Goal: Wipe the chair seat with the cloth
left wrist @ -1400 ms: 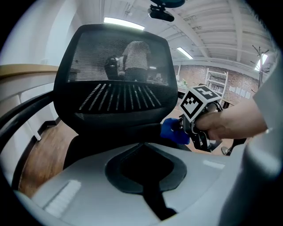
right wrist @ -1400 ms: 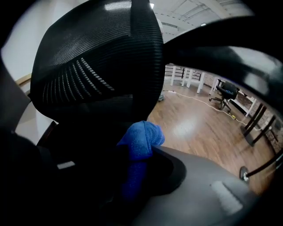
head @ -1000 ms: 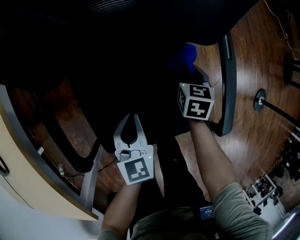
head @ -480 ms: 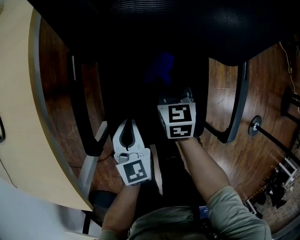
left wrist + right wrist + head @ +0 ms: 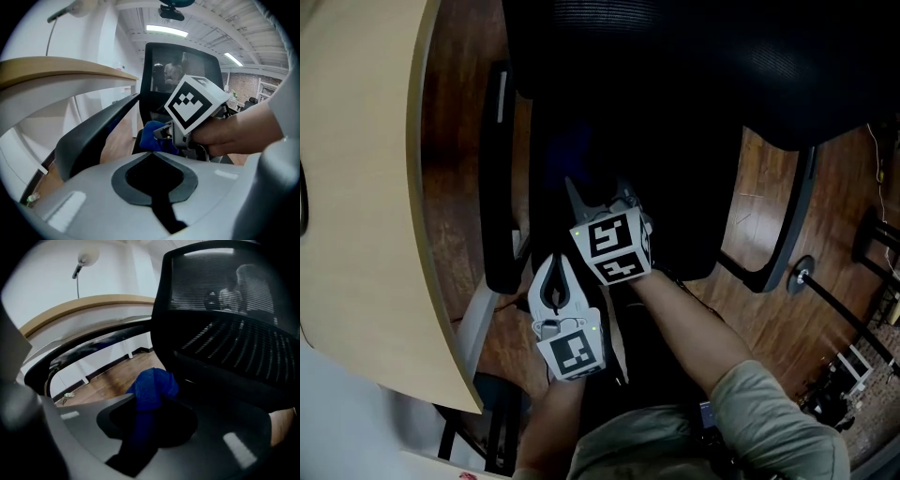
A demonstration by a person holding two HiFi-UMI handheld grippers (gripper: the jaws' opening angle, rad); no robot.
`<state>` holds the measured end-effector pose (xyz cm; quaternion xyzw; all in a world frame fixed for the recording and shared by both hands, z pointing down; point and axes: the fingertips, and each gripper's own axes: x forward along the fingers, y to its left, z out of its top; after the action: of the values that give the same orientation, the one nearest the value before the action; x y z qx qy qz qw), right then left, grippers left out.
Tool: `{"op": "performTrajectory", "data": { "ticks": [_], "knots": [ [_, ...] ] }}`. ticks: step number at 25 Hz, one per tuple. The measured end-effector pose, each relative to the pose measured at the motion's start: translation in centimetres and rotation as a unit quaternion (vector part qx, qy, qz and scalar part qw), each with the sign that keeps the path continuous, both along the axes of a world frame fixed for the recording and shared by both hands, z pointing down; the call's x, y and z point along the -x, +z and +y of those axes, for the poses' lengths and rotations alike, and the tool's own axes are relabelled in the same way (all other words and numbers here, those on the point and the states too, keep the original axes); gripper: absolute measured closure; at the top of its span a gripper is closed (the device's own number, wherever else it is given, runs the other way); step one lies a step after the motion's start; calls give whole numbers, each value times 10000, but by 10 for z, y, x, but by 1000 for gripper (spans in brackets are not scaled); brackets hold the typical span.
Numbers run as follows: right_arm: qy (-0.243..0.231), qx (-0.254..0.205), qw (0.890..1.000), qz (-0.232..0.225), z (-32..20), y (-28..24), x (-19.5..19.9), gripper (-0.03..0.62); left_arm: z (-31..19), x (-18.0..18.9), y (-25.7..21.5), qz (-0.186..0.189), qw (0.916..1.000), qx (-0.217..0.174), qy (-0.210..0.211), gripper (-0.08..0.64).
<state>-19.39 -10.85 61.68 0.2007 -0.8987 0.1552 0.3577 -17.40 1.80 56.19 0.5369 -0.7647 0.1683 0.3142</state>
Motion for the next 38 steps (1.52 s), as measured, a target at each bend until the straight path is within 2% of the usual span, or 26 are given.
{"op": "performTrajectory", "data": {
  "ticks": [4, 9, 13, 17, 23, 31, 38],
  "knots": [
    [-424, 173, 9990, -13, 29, 17, 29, 491, 25, 10, 8, -62, 9996, 88, -264, 555],
    [-487, 186, 9986, 107, 38, 40, 36, 491, 39, 11, 22, -66, 9991, 250, -342, 555],
    [-210, 146, 9995, 165, 25, 42, 18, 492, 32, 5, 21, -76, 9994, 197, -289, 555],
    [154, 136, 9994, 265, 5, 38, -15, 492, 16, -14, 17, -47, 9999, 111, -68, 555],
    [972, 54, 9946, 369, -40, 30, -82, 495, -27, -48, 6, -36, 9979, 28, 647, 555],
    [2268, 0, 9719, 625, -85, 26, -192, 495, -68, -102, 2, 81, 9888, -48, 1493, 555],
    [3403, 56, 9366, 831, -104, 27, -285, 495, -99, -150, 3, 137, 9766, -86, 2145, 555]
  ]
}}
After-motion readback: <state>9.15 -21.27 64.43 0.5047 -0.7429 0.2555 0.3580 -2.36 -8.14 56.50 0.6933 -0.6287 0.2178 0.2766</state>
